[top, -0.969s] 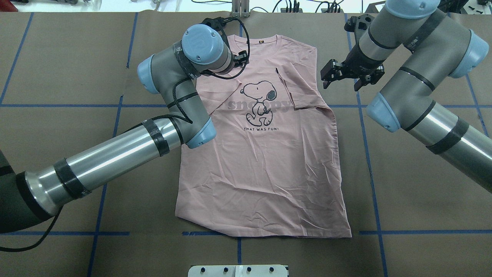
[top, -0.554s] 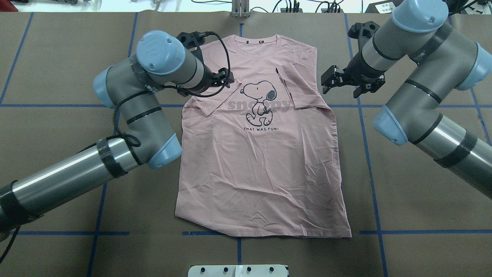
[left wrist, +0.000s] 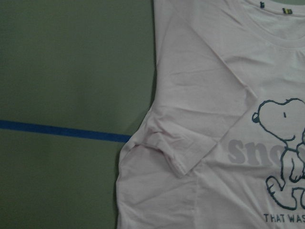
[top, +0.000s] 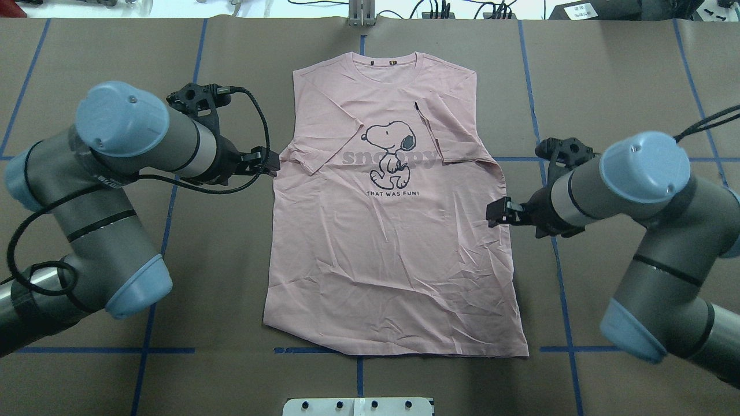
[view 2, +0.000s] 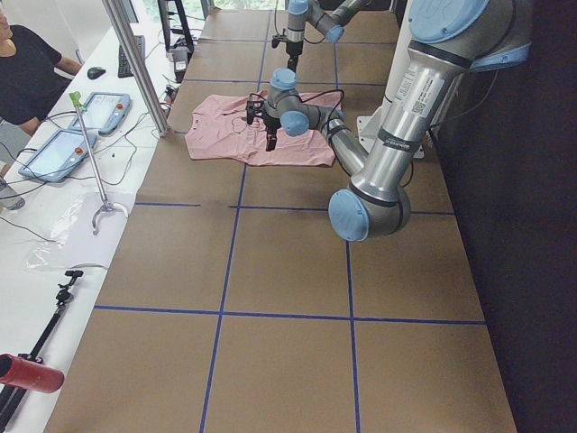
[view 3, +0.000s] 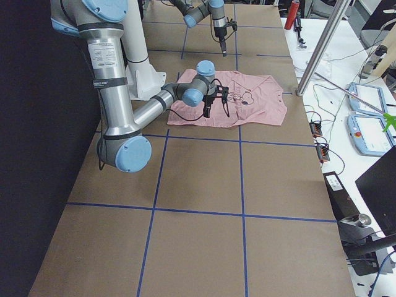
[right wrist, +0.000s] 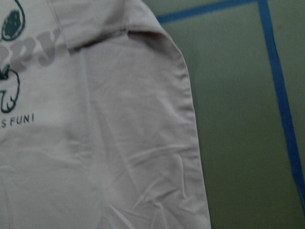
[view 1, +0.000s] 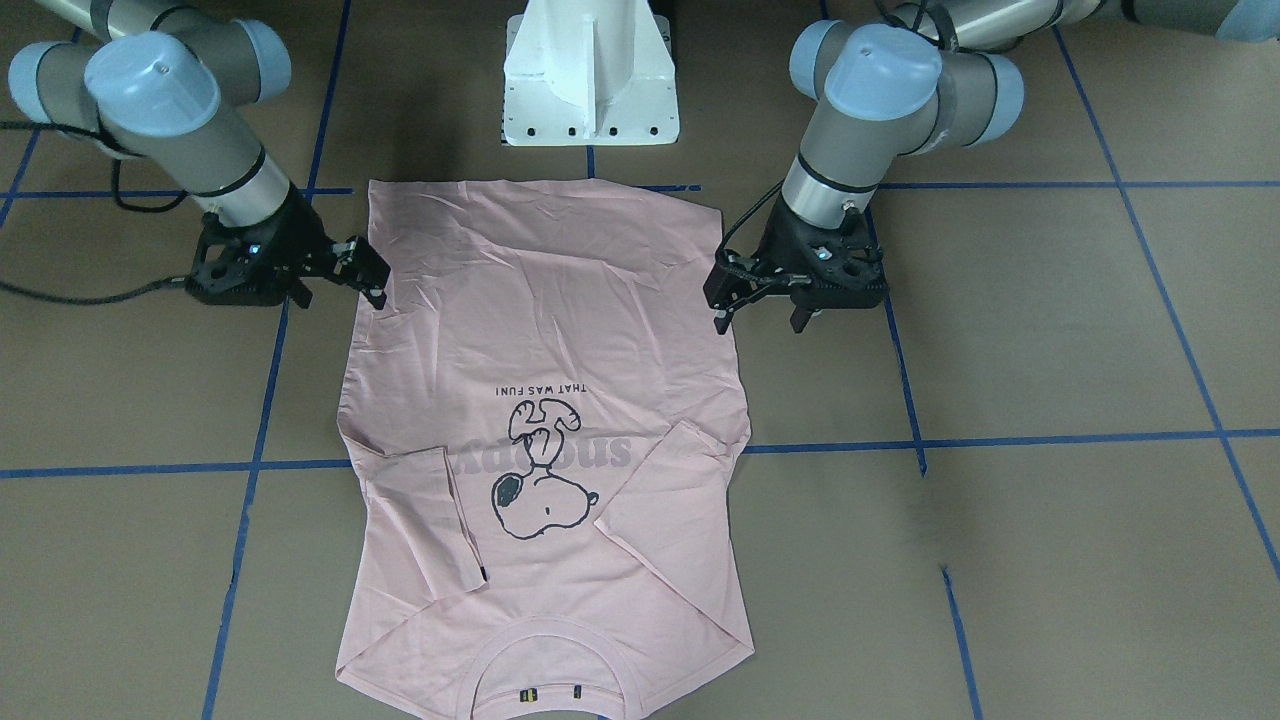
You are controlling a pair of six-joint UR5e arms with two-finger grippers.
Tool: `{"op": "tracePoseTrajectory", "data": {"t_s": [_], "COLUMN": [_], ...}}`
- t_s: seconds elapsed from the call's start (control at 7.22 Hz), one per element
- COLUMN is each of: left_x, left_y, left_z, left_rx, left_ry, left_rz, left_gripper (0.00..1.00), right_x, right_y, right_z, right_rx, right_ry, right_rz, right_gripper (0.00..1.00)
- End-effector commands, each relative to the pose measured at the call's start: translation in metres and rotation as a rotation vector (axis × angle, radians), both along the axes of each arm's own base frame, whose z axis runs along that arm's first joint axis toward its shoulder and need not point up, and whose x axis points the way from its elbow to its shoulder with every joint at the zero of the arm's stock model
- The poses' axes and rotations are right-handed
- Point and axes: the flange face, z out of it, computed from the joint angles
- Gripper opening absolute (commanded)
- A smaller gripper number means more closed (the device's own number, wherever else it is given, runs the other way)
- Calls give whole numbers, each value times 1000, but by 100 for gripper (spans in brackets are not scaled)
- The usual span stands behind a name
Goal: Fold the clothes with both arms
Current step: 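Move both grippers to the hem corners nearest the robot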
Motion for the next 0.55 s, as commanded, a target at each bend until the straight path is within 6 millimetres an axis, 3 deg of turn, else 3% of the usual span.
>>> {"op": "tracePoseTrajectory", "data": {"t_s": [0.0,0.28,0.42], "left_x": [-33,-39,-45], "left_y": [28,34,40], "left_z": [-7,-24,-32], "left_rx": [26,48,51], "left_ry": [33,60,60], "left_rz": [0,0,-1], "left_gripper": [100,100,100], "right_x": [-25,-52,-53], "right_y": [81,132,146], "right_z": [15,33,37], "right_rx": [-46,-69,-70], "right_ry": [43,92,102], "right_rz": [6,25,11], "right_gripper": [100,100,100]}}
